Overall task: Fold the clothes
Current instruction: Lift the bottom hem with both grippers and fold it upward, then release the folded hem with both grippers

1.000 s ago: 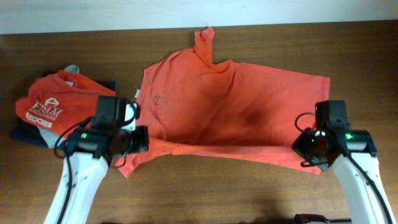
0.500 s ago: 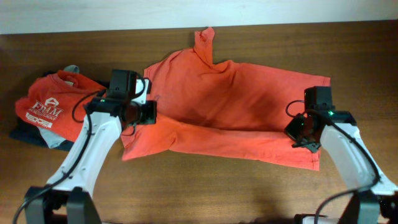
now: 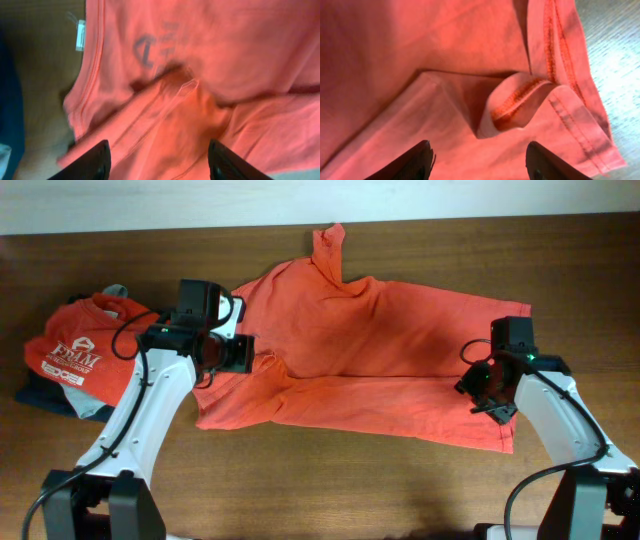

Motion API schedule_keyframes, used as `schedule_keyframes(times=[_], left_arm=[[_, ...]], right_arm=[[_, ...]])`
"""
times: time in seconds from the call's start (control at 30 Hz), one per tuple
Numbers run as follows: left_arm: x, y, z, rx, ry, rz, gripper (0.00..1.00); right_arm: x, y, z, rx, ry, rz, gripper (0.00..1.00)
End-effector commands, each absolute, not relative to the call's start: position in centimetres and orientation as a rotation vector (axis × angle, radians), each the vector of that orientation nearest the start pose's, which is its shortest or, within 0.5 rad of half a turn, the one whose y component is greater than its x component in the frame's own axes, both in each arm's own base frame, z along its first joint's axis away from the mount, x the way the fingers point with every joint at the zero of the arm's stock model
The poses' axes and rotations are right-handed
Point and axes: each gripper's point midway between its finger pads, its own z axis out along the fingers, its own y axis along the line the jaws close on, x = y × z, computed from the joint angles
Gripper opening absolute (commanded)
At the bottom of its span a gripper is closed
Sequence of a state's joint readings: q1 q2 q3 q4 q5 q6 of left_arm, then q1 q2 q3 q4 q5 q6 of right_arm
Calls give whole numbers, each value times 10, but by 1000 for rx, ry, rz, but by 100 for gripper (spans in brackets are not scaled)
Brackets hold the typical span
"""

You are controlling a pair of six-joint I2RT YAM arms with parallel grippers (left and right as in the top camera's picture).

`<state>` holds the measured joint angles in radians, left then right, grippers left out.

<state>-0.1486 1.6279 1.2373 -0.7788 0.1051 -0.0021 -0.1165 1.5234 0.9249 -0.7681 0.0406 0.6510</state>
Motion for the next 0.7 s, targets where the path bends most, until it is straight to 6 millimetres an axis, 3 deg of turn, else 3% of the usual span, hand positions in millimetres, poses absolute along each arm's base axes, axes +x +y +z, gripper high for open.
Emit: schedule_keyframes(times=[0.0,0.33,0.53,0.67], left_arm=[[369,-61,101,246,2794,-83,62],[373,-69,28,498,2908,-33,50],[382,-64,20,528,2887,70,40],[395,-65,23,525,2832,88,17]], right_arm=[[292,-42,55,1030,2743,30,65],[291,-38,54,1016,2761,57,68],[291,-38,54,1016,2761,56,69],[291,-38,54,1016,2761,56,69]])
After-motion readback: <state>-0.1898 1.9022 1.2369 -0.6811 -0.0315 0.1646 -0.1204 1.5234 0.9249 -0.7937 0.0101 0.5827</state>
